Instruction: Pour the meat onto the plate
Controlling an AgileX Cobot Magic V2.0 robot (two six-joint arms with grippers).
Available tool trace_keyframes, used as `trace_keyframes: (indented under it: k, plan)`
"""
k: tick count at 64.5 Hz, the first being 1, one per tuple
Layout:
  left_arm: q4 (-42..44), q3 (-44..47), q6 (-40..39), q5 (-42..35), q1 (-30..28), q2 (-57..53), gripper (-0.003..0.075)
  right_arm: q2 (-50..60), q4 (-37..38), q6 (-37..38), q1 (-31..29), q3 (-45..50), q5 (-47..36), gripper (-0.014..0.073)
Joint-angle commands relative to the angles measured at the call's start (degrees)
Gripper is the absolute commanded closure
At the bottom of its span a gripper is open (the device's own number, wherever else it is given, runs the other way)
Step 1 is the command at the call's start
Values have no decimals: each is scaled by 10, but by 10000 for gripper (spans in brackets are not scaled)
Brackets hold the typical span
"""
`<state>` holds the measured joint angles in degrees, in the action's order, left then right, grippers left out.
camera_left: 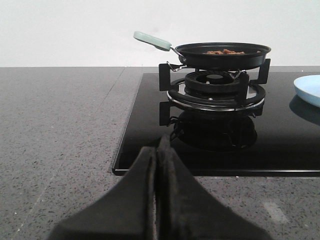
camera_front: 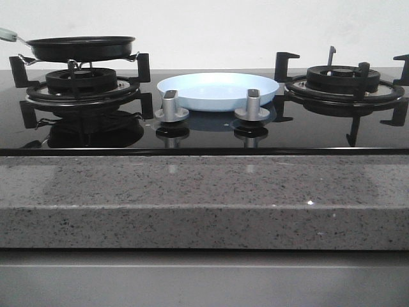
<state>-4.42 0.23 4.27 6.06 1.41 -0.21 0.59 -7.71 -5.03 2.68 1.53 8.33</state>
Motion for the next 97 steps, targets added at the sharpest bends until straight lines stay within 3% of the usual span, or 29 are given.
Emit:
trace_keyframes:
  k: [1, 27, 38, 54, 68, 73, 80, 84, 88, 93, 97]
  plan:
    - [-6, 3, -6, -45, 4, -9, 741, 9, 8, -2, -4, -3, -44, 654]
    - [-44, -10, -4, -89, 3, -9, 741, 9, 7, -2, -4, -23, -56, 654]
    - [-44, -102, -4, -61, 3, 14, 741, -10, 9, -2, -4, -125, 27, 654]
    - [-43, -289, -4, 46, 3, 237, 741, -173, 8, -2, -4, -300, 64, 654]
    - [-43, -358, -4, 41, 3, 380, 740, -312, 1, -2, -4, -373, 66, 648]
    - [-44, -359, -4, 33, 3, 396, 735, -329, 1, -2, -4, -375, 52, 606]
    - [-44, -359, -4, 31, 3, 402, 627, -336, 0, -2, -4, -375, 36, 429]
    - [-44, -359, -4, 28, 3, 402, 501, -336, 0, -2, -4, -375, 34, 283]
    - [-44, -359, -4, 24, 3, 402, 310, -336, 0, -2, -4, -374, 34, 151]
    - [-44, -359, -4, 18, 3, 402, 116, -336, 0, -2, -4, -374, 33, 48]
    - [-44, -359, -4, 15, 3, 402, 32, -336, 0, -2, -4, -374, 33, 24]
